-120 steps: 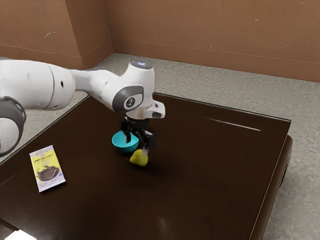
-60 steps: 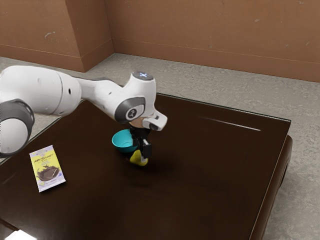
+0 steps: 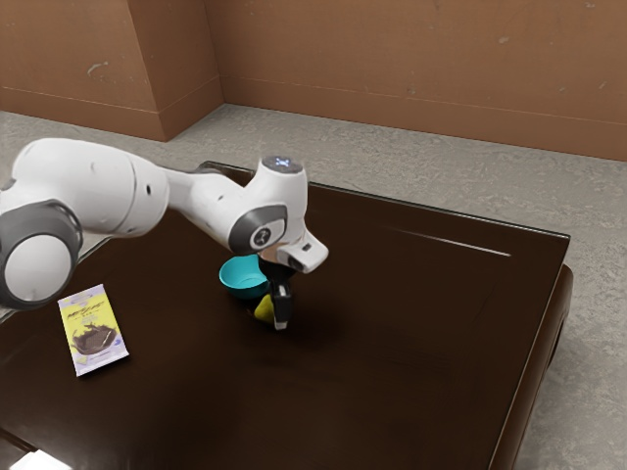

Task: Place the pear in the bowl.

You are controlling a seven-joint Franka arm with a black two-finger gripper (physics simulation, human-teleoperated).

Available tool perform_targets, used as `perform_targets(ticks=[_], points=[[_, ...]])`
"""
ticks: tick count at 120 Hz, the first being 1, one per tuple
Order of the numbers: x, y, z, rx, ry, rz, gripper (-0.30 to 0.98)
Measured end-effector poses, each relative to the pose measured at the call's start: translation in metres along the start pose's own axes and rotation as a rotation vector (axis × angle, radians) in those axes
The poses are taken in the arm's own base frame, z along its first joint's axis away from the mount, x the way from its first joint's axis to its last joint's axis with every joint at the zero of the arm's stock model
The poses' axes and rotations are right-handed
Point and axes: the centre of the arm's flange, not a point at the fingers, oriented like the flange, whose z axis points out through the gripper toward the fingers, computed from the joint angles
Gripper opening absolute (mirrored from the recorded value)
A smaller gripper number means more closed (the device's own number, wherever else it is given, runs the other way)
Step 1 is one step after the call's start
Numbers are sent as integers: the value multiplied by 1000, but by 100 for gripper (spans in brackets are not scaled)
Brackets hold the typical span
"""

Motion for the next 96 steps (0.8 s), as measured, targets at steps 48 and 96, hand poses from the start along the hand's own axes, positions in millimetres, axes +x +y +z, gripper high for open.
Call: perform_targets(ticks=[48, 96], points=[[2, -5, -4, 27, 32, 78, 41], [-50, -79, -101, 211, 100, 4, 30]])
